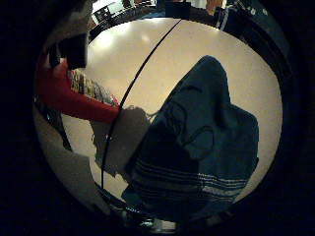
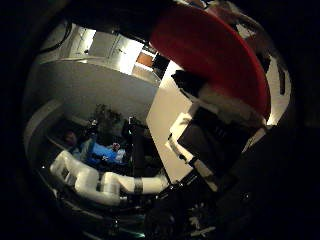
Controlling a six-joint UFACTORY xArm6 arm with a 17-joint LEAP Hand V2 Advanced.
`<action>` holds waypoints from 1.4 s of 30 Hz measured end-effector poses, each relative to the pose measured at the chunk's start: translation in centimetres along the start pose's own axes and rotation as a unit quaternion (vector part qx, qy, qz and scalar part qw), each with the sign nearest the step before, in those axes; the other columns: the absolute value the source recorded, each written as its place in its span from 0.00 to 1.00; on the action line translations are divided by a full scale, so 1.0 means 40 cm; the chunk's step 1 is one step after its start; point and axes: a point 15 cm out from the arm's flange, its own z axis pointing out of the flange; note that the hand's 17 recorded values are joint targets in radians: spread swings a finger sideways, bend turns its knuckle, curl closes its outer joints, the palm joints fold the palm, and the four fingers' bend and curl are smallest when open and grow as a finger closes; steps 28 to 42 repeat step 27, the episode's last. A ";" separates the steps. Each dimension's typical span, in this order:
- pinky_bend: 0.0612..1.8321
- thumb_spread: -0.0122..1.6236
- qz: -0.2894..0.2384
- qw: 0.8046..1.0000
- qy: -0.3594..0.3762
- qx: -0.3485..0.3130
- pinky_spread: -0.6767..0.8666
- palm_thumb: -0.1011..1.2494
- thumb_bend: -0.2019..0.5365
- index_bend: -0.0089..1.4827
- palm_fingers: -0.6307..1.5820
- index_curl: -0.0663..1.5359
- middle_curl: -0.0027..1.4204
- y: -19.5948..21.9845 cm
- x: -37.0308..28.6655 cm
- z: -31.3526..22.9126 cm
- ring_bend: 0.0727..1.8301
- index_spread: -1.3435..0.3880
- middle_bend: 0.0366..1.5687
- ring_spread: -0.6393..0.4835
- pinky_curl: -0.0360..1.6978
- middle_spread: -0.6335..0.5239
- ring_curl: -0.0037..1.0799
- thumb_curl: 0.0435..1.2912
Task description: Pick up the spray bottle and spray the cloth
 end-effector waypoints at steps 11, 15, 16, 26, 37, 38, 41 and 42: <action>0.32 0.61 -0.022 1.000 0.004 -0.002 0.28 0.62 0.24 0.25 0.49 0.47 0.42 -0.001 -0.026 -0.033 0.60 0.54 0.58 0.35 0.52 0.40 0.52 0.38; 0.28 0.63 -0.029 1.000 -0.001 -0.003 0.40 0.59 0.23 0.26 0.41 0.44 0.39 0.002 -0.047 -0.048 0.54 0.54 0.51 0.40 0.51 0.42 0.49 0.35; 0.27 0.63 -0.030 1.000 -0.002 -0.003 0.44 0.59 0.24 0.26 0.41 0.44 0.38 0.002 -0.050 -0.051 0.52 0.55 0.49 0.41 0.50 0.42 0.48 0.34; 0.21 0.64 -0.020 1.000 0.008 -0.004 0.59 0.60 0.24 0.23 0.44 0.38 0.36 0.033 0.002 -0.098 0.46 0.56 0.45 0.43 0.44 0.43 0.43 0.33; 0.21 0.64 -0.019 1.000 0.009 -0.003 0.60 0.60 0.24 0.22 0.44 0.38 0.36 0.040 0.004 -0.104 0.46 0.56 0.45 0.43 0.43 0.43 0.43 0.33; 0.21 0.64 -0.019 1.000 0.009 -0.003 0.60 0.60 0.24 0.22 0.44 0.38 0.36 0.040 0.004 -0.104 0.46 0.56 0.45 0.43 0.43 0.43 0.43 0.33; 0.21 0.64 -0.019 1.000 0.009 -0.003 0.60 0.60 0.24 0.22 0.44 0.38 0.36 0.040 0.004 -0.104 0.46 0.56 0.45 0.43 0.43 0.43 0.43 0.33; 0.21 0.64 -0.019 1.000 0.009 -0.003 0.60 0.60 0.24 0.22 0.44 0.38 0.36 0.040 0.004 -0.104 0.46 0.56 0.45 0.43 0.43 0.43 0.43 0.33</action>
